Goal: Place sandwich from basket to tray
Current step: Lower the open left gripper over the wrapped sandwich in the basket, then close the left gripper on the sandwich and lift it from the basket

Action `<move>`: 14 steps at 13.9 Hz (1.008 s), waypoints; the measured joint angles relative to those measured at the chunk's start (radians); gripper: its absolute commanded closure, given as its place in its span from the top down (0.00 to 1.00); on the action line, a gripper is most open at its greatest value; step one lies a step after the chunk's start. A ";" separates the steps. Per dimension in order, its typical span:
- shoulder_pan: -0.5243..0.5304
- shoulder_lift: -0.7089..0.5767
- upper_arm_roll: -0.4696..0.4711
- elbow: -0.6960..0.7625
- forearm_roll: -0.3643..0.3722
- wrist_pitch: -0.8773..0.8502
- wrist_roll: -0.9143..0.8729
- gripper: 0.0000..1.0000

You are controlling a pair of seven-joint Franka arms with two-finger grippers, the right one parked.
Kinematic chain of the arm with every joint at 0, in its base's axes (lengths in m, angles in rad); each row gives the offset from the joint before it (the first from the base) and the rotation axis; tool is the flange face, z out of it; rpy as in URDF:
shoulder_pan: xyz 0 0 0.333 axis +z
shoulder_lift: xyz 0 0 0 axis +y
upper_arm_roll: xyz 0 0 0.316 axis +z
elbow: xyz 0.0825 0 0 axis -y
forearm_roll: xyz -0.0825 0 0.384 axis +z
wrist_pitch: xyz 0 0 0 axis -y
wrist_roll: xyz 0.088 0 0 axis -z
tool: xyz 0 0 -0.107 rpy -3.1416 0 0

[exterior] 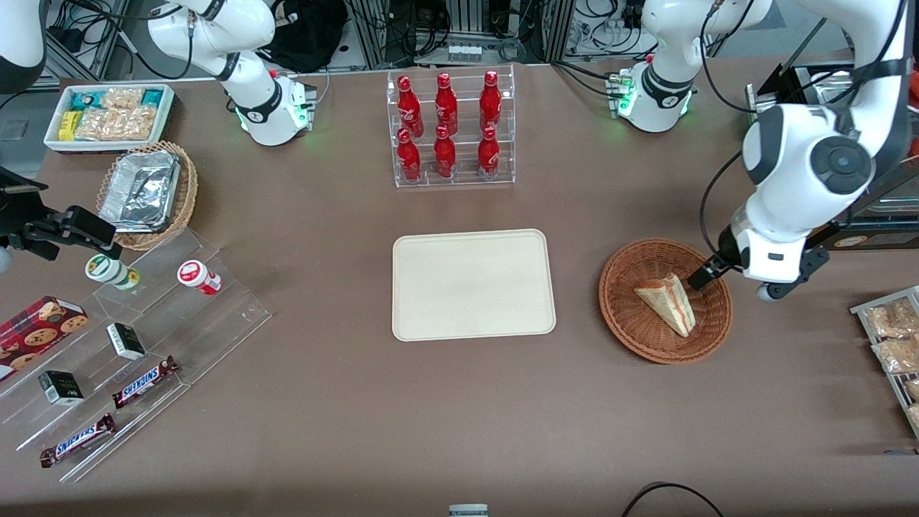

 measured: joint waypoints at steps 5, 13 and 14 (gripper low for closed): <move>0.000 0.082 -0.025 -0.006 0.000 0.047 -0.081 1.00; 0.000 0.193 -0.026 -0.011 0.001 0.151 -0.084 1.00; 0.000 0.204 -0.026 -0.011 0.002 0.157 -0.084 1.00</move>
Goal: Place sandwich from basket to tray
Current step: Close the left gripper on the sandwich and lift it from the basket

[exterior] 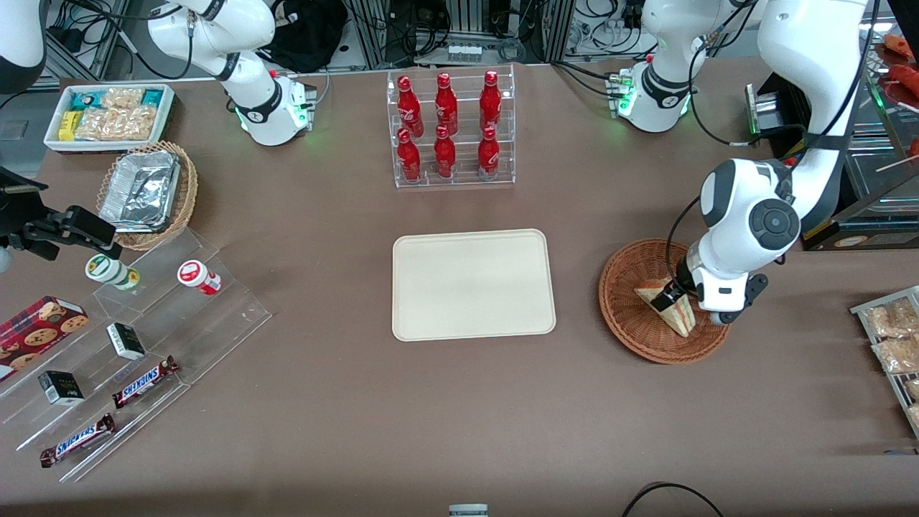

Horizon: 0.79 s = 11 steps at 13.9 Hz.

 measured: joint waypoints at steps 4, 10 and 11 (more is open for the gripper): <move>0.000 0.027 0.000 0.000 0.017 0.005 0.000 0.75; 0.001 0.040 0.001 0.000 0.029 0.005 0.000 0.13; 0.001 0.040 0.001 0.000 0.029 0.005 0.000 0.13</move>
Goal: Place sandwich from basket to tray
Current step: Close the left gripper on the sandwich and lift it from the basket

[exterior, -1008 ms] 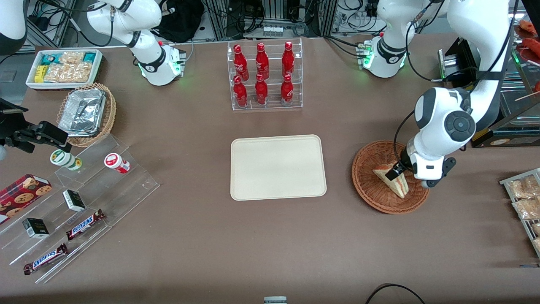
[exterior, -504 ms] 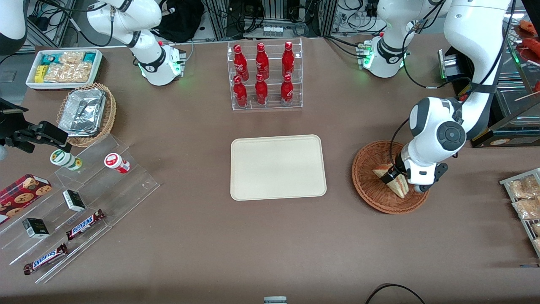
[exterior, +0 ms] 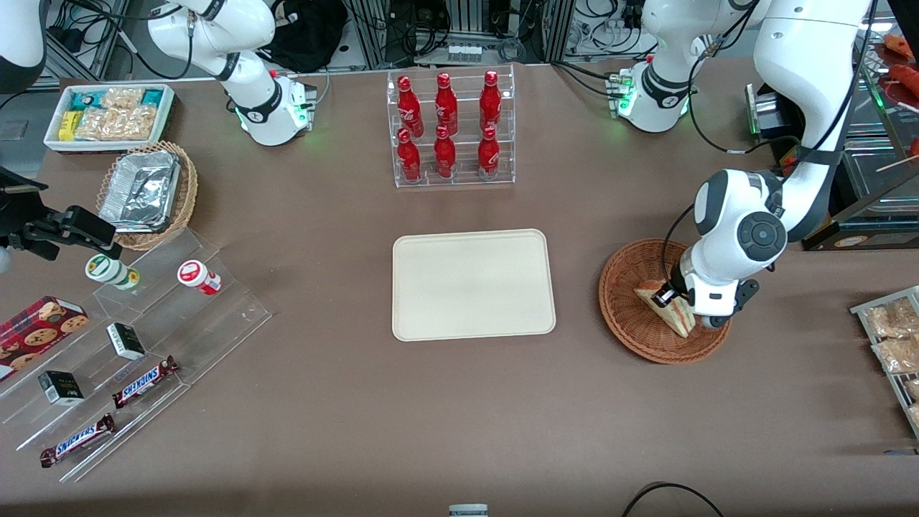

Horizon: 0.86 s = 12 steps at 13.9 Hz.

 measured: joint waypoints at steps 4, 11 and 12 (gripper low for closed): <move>0.002 -0.019 0.002 0.044 0.034 -0.088 0.000 0.12; -0.094 -0.056 -0.009 0.390 0.041 -0.489 -0.010 0.12; -0.127 -0.054 -0.010 0.405 0.041 -0.492 -0.019 0.12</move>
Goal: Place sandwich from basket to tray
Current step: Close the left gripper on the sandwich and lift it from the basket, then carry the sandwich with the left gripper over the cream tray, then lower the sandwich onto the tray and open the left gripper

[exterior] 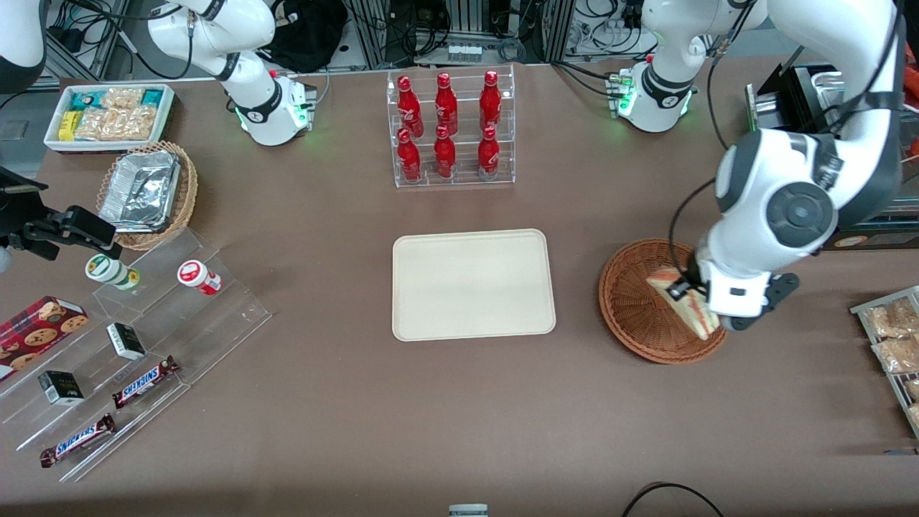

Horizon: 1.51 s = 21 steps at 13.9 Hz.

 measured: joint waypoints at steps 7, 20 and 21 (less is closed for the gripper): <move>-0.231 0.132 -0.011 0.090 0.000 0.016 -0.013 0.11; -0.529 0.365 -0.011 0.124 0.005 0.266 -0.020 0.11; -0.536 0.374 -0.011 0.124 0.006 0.271 -0.020 0.12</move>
